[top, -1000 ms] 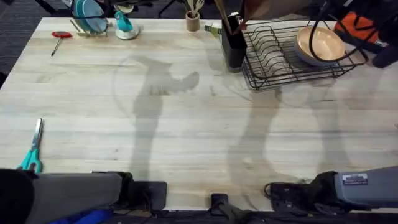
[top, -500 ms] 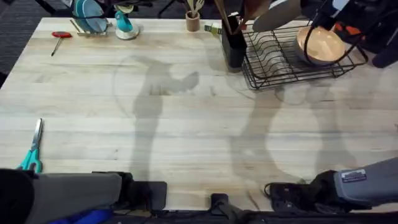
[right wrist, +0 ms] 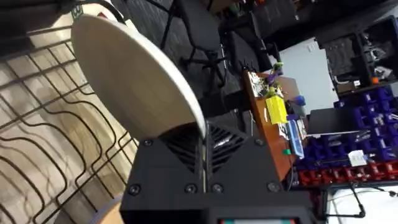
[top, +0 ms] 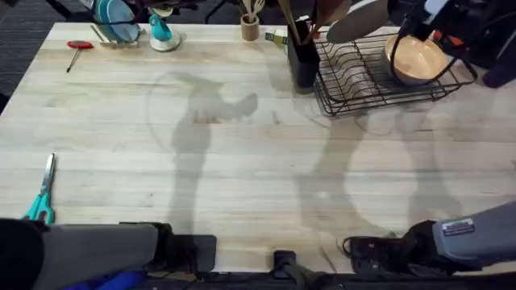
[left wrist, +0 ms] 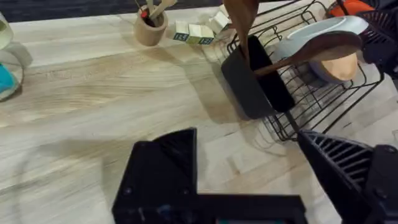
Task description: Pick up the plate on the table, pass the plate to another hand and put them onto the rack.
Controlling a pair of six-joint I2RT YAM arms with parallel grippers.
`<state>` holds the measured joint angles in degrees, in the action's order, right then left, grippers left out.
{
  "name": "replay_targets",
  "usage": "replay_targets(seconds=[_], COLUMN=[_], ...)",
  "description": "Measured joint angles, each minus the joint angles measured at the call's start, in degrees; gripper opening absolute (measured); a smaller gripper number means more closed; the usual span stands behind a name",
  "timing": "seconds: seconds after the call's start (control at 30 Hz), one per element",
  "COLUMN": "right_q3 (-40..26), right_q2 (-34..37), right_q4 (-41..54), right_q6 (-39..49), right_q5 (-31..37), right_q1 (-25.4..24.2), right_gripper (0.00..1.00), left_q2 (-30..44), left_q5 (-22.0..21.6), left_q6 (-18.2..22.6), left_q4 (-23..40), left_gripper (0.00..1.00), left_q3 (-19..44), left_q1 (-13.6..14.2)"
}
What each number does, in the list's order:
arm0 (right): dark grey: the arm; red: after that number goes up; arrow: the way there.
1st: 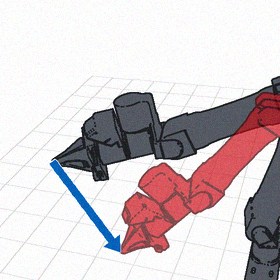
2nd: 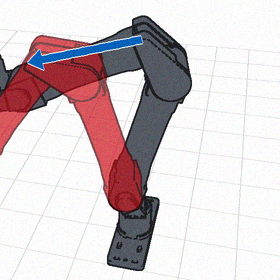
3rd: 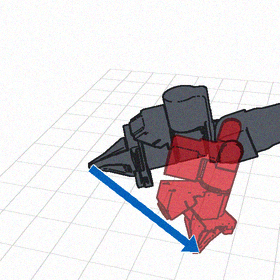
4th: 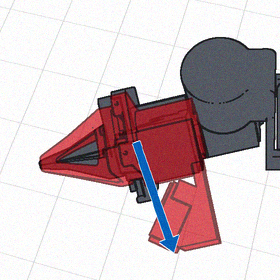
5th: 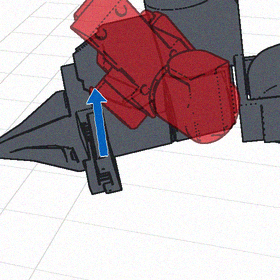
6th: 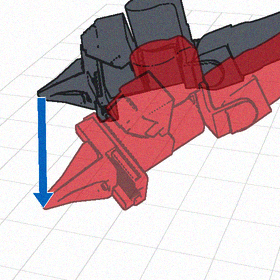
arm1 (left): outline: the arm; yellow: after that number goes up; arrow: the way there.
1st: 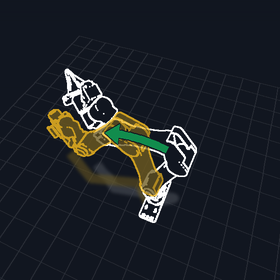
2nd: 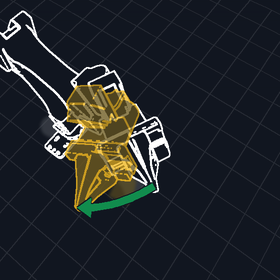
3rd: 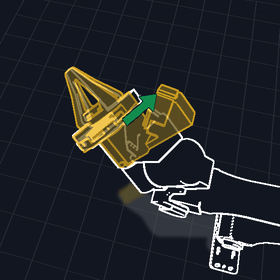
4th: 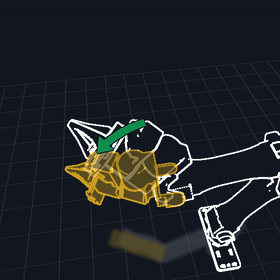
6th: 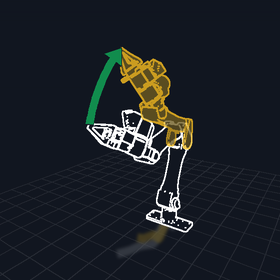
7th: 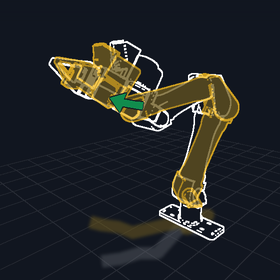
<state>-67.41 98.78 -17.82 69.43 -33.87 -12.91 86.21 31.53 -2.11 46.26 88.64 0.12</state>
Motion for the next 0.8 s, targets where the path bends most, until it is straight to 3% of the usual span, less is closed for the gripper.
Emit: replay_targets(seconds=[0.3, 0.8], right_q3=[-0.38, -8.23], right_q2=[2.55, 4.55], right_q4=[-2.36, -2.76], right_q6=[-0.84, -3.50], right_q5=[0.18, 0.20], right_q1=[0.22, 0.52], right_gripper=[0.027, 0.028], left_q2=[-0.02, 0.00], left_q5=[0.00, 0.00], left_q6=[-0.02, -0.02], left_q4=[-0.02, -0.04], left_gripper=[0.993, 0.993], left_q3=[0.00, 0.00], left_q1=[0.00, 0.00])
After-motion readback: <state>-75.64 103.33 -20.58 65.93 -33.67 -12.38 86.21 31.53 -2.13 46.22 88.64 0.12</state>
